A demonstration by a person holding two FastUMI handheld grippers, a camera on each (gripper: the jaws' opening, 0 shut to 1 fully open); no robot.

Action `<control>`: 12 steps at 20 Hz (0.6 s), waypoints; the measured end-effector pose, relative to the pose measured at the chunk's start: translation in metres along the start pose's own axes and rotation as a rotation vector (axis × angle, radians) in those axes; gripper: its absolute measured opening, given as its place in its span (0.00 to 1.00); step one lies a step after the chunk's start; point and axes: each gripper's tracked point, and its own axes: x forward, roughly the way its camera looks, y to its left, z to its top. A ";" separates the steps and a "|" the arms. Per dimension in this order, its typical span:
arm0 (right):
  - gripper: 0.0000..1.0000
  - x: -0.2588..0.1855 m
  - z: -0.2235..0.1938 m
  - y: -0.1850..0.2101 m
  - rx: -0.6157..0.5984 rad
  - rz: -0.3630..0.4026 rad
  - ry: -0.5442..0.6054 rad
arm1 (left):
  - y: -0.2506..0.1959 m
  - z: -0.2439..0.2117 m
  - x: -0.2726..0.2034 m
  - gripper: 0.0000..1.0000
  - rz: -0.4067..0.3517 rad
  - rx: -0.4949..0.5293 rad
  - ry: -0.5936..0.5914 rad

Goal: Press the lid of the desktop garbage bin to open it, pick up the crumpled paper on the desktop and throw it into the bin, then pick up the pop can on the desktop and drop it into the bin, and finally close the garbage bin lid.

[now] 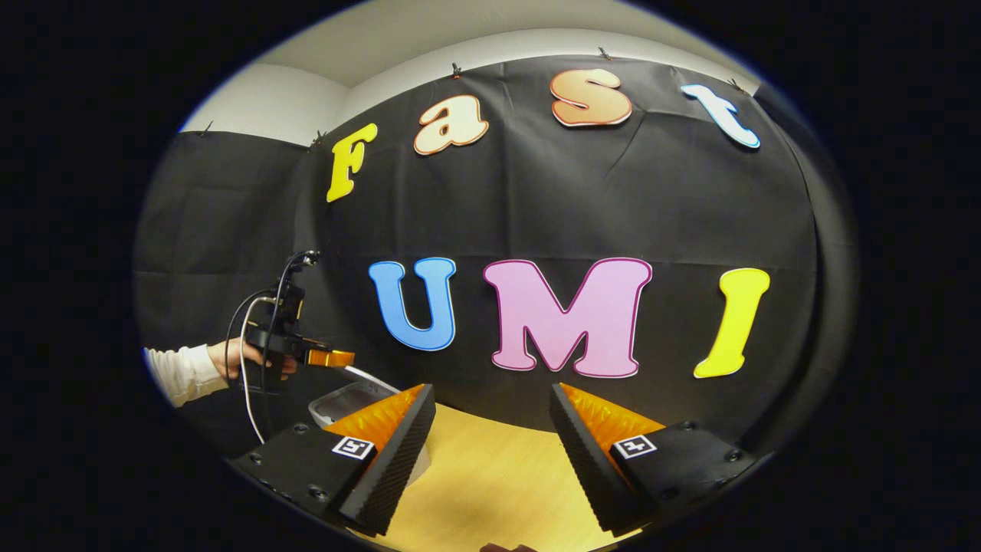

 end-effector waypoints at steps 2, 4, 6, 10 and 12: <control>0.96 0.000 0.000 0.000 0.006 0.006 -0.002 | 0.000 -0.021 -0.003 1.00 -0.007 -0.006 0.045; 0.96 -0.002 -0.003 -0.001 0.004 0.005 0.000 | 0.002 -0.038 -0.005 0.99 -0.004 0.013 0.081; 0.97 -0.004 -0.008 -0.002 0.010 0.003 0.011 | -0.001 -0.056 -0.005 1.00 -0.003 0.032 0.119; 0.97 -0.011 -0.013 -0.009 0.022 -0.014 0.015 | -0.002 -0.094 0.001 1.00 0.000 0.042 0.210; 0.96 -0.014 -0.016 -0.013 0.028 -0.028 0.023 | -0.001 -0.103 0.003 1.00 0.010 0.079 0.225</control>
